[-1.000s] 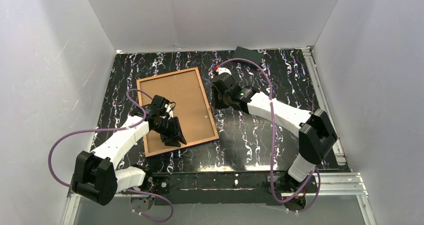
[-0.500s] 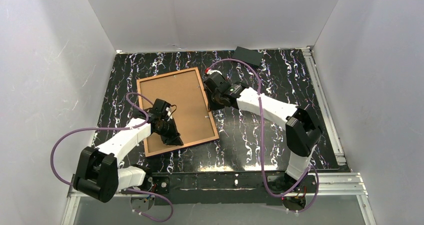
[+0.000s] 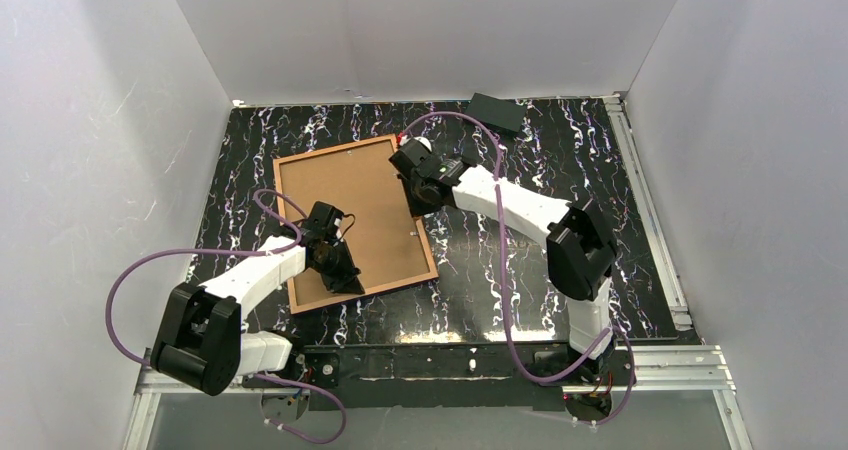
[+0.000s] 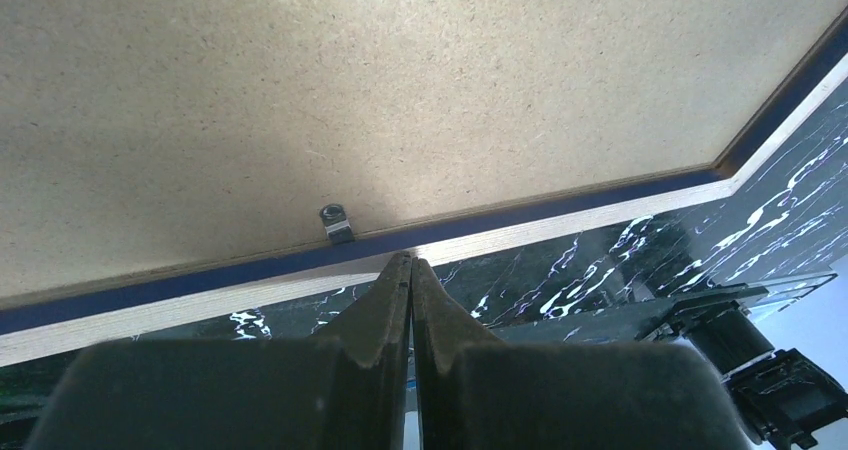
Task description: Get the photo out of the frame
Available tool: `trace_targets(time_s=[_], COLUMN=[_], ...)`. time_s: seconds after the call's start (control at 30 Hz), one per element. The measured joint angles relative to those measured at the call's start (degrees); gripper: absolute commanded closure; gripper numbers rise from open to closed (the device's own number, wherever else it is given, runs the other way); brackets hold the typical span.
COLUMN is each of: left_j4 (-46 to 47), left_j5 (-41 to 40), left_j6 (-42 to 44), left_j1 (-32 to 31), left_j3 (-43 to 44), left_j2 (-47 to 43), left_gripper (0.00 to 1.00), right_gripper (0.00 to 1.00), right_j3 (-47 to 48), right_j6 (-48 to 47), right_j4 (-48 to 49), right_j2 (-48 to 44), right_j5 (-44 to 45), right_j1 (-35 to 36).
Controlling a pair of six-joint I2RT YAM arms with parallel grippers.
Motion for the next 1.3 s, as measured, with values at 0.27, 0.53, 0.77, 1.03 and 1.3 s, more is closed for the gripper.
trace_targets(time_s=[0.27,0.53,0.77,1.03,1.3], left_j4=[-0.2,-0.4,-0.6,-0.6,-0.6], left_j5=[-0.6,-1.0,-1.2,-1.2,-1.2], left_j6=[-1.5,-3.2,-4.2,-4.8,-5.1], left_j1=[0.0,0.0,0.0,0.1,0.1], left_j3=[-0.1,-0.1,-0.1,0.1,0.2], left_j2=[0.0,0.2,0.2,0.7,1.0], left_gripper=[1.0,1.0,1.0,1.0,1.0], right_gripper=[0.99,0.99,0.99,0.99,0.99], right_j3=[6.7,9.9,9.9,6.1,2.7], right_j6=[-2.1,-3.0,-3.1,-2.4,-1.8], right_j4=[-6.2,-10.3,-10.3,-8.8,-8.7], right_j2=[4.9,8.2,8.2,5.7,2.9], right_j5=[4.5,9.4,9.1,6.8,4.5], right_j1=[2.7,5.4,5.8,5.8,6.1])
